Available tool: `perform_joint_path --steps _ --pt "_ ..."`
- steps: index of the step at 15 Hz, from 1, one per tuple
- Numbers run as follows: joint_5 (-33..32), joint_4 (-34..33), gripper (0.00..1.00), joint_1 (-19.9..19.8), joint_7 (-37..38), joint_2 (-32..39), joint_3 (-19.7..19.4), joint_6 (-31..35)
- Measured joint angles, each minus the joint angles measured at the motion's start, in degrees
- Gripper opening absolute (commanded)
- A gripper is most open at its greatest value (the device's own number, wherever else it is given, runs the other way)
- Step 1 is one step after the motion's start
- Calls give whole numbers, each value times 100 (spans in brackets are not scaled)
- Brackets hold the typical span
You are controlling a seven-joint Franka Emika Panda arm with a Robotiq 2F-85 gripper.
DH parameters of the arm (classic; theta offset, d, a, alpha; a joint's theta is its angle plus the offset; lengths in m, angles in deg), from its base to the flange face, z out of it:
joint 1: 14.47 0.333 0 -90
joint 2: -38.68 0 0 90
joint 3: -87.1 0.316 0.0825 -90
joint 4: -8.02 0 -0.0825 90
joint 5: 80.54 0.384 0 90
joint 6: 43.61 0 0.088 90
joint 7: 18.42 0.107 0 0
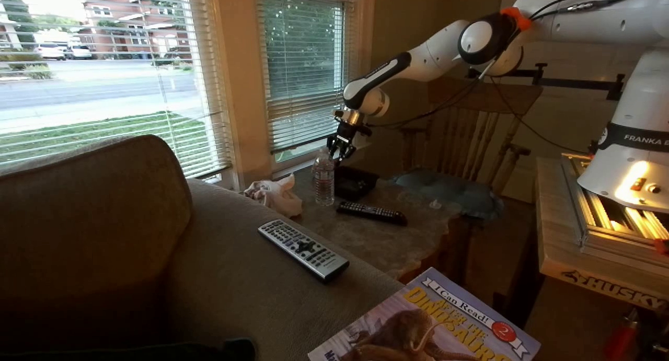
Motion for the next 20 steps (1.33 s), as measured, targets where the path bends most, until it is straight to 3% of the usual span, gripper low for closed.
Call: perform_joint_path --steps 1,5,6,8,18,20 --pt "0 -30 1 4 -5 -3 0 -45" --pt "0 -110 0 52 -62 2 -8 -127" --pt "0 -114 26 69 -86 2 -11 -127" --pt "-1 -125 32 110 -129 3 -37 -128" --pt "-39 -249 100 446 -341 4 -284 -130" --pt "-40 -255 100 483 -348 4 -347 -130"
